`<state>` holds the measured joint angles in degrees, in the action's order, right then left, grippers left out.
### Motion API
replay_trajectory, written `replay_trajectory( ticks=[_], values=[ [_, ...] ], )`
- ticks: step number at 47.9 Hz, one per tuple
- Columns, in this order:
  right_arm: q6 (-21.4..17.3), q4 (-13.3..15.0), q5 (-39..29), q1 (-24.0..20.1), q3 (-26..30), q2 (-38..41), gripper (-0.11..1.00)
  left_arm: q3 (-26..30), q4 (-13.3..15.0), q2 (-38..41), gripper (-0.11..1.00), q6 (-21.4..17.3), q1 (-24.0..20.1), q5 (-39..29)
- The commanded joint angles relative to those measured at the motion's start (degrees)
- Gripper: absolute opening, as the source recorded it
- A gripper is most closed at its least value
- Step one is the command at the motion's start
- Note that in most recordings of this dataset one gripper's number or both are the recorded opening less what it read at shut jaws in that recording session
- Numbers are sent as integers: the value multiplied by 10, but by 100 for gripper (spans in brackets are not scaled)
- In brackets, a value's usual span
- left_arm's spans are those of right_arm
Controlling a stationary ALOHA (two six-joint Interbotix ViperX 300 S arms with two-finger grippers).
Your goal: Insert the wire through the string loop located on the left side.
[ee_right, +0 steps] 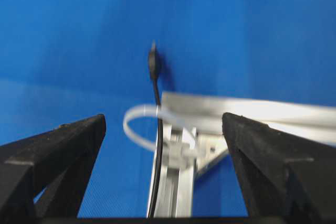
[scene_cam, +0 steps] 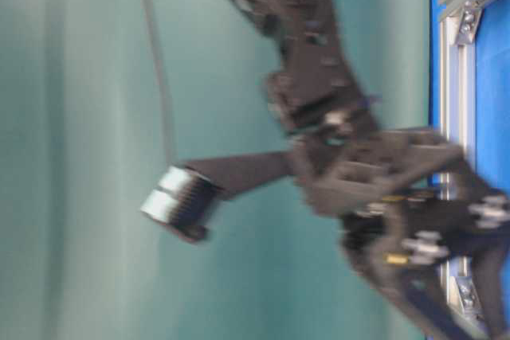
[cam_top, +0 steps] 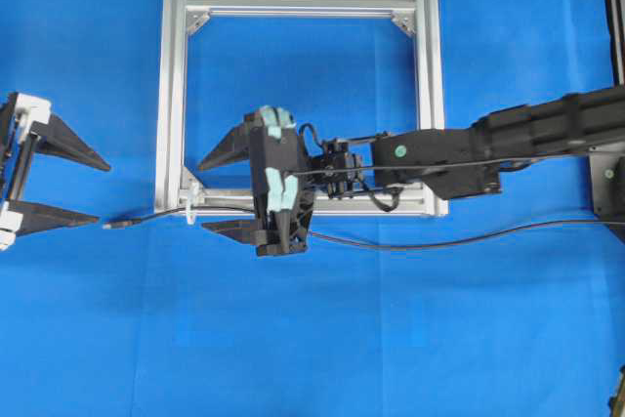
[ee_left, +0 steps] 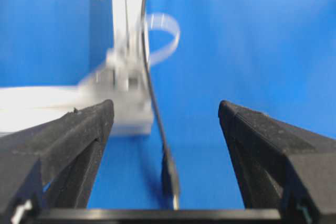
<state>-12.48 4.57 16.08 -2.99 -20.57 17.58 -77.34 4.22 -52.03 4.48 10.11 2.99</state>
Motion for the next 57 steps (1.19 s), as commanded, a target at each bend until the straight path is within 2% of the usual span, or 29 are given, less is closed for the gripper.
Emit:
replay_trajectory(
  ticks=[1, 14, 27, 57],
  values=[
    [1, -1, -15, 0, 4, -40, 95, 21, -2, -22, 75, 1, -8, 5],
    [4, 4, -62, 0, 4, -92, 95, 38, -2, -83, 75, 2, -24, 4],
    [4, 14, -73, 0, 3, -109, 95, 38, -2, -84, 75, 3, -28, 4],
    [4, 14, -69, 0, -2, -110, 95, 38, -2, -83, 75, 4, -28, 2]
  ],
)
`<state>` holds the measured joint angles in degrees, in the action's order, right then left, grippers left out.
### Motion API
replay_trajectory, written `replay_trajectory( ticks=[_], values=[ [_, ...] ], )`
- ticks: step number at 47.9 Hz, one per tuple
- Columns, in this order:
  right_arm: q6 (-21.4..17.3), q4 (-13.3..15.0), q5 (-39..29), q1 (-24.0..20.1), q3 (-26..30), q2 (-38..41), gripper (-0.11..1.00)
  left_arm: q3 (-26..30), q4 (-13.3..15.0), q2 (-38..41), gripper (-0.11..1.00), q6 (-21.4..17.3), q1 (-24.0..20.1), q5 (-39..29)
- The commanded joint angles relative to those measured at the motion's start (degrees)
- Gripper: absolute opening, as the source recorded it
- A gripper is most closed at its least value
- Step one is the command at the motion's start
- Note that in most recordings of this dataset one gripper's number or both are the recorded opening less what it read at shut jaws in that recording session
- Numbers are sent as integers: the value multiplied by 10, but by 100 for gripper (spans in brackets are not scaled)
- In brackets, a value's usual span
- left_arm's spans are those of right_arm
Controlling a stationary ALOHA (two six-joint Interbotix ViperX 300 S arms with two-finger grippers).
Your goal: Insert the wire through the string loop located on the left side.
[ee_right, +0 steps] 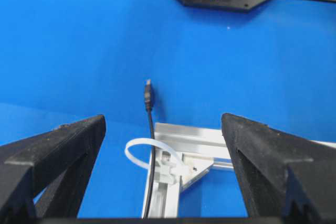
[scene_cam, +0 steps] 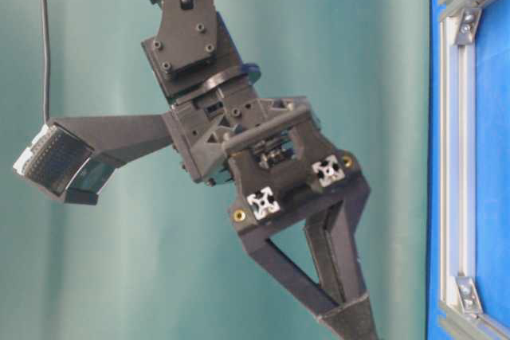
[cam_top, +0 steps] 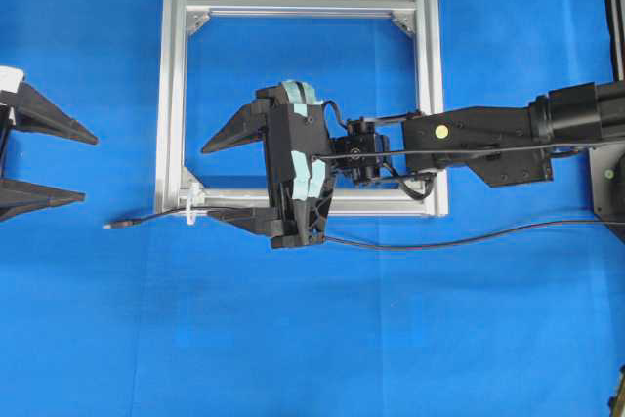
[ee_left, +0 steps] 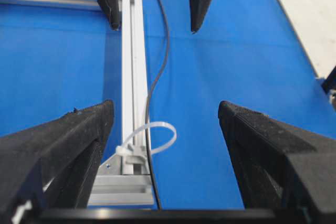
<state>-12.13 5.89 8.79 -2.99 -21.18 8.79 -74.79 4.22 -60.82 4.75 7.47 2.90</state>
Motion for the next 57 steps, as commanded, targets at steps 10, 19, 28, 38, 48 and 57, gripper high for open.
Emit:
replay_trajectory(
  ticks=[10, 19, 28, 38, 48, 57],
  values=[
    [1, 0, 4, 0, 4, -22, 95, 11, -2, 4, 74, 0, -2, 3],
    [1, 0, 4, 1, 3, -22, 95, 11, -2, 4, 74, 0, -2, -1],
    [1, 1, 4, 0, 4, -21, 95, 11, -2, 4, 74, 1, -2, -13],
    [1, 0, 4, 0, 4, -22, 95, 12, -2, 1, 74, 1, -2, -15],
    [1, 0, 7, 0, 1, -21, 95, 12, -2, 2, 74, 1, -2, -15],
    [1, 0, 8, 0, 0, -21, 95, 12, -2, 2, 74, 1, -2, -15]
  ],
)
